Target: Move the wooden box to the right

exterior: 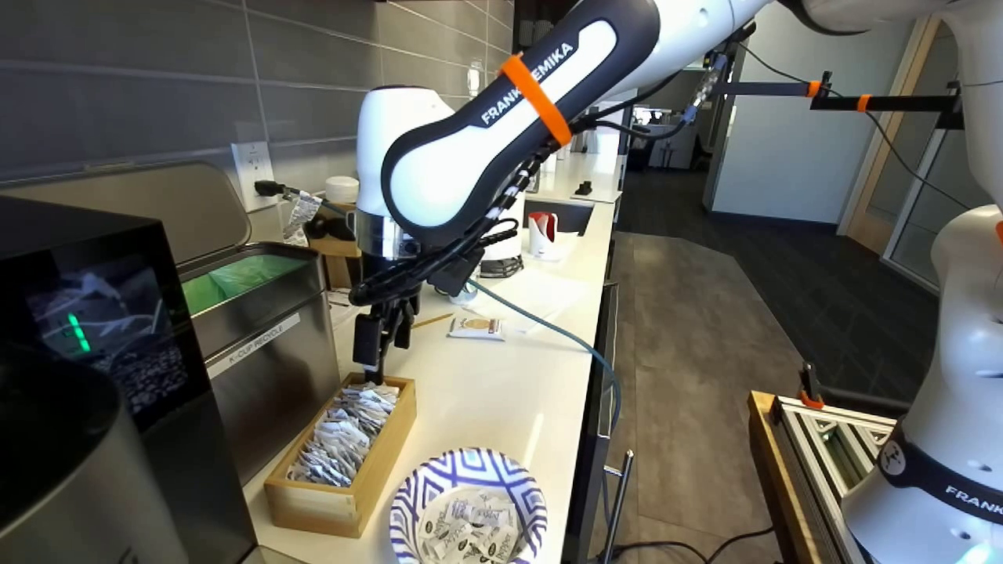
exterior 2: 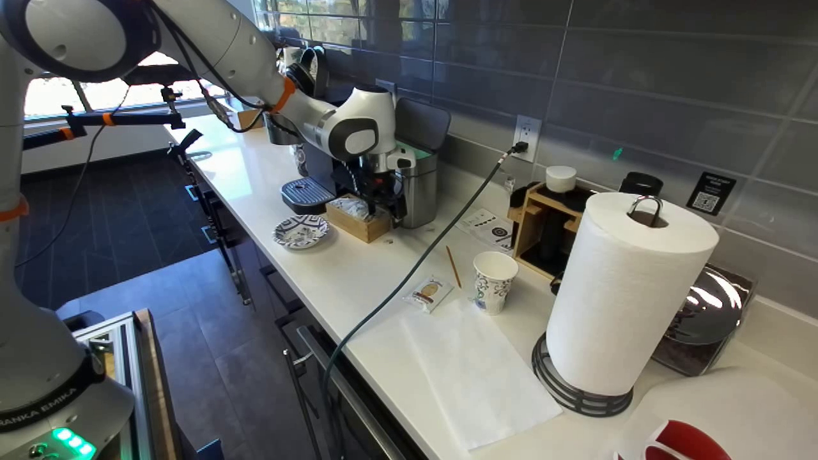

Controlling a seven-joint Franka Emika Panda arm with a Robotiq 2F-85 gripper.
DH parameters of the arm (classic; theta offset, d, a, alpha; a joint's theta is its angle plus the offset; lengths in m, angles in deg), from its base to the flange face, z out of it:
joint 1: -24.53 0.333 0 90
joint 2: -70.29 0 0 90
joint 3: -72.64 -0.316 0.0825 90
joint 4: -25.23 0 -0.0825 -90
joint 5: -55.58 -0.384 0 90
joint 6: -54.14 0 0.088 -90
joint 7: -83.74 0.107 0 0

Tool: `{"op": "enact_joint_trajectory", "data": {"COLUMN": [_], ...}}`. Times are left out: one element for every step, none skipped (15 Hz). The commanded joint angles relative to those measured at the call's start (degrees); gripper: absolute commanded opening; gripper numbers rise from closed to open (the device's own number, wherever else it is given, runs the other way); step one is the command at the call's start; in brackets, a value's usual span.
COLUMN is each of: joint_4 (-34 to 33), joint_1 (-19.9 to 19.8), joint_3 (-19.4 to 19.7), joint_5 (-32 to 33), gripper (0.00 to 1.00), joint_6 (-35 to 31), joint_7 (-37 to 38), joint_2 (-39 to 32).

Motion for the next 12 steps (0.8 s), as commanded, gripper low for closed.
{"op": "enact_joint_trajectory", "data": {"joint_4": [2.2, 2.83, 3.51, 4.14, 4.68, 5.06, 5.31, 5.57, 5.58, 5.46, 5.43, 5.35], "joint_1": [-1.34, -1.9, -2.37, -2.61, -2.58, -2.57, -2.56, -2.72, -3.07, -3.14, -3.17, -3.25], "joint_3": [-1.75, -2.41, -2.84, -2.91, -2.58, -2.23, -1.93, -1.85, -2.02, -1.96, -1.81, -1.72], "joint_5": [-2.2, -3.19, -4.02, -4.5, -4.45, -4.32, -4.16, -4.27, -4.85, -4.78, -4.58, -4.49], "gripper": [1.0, 1.0, 1.0, 1.0, 1.0, 1.0, 0.99, 0.97, 0.98, 0.97, 0.99, 0.98], "joint_6": [1.08, 0.7, 0.27, 0.16, 0.39, 0.21, -0.22, -0.76, -1.46, -1.55, -1.48, -1.37], "joint_7": [-3.8, -5.55, -6.93, -7.56, -7.35, -6.98, -6.49, -6.36, -6.62, -6.54, -6.35, -6.25], "joint_2": [2.12, 2.48, 2.89, 3.25, 3.47, 3.43, 3.32, 3.25, 3.09, 3.05, 3.06, 2.99]}}
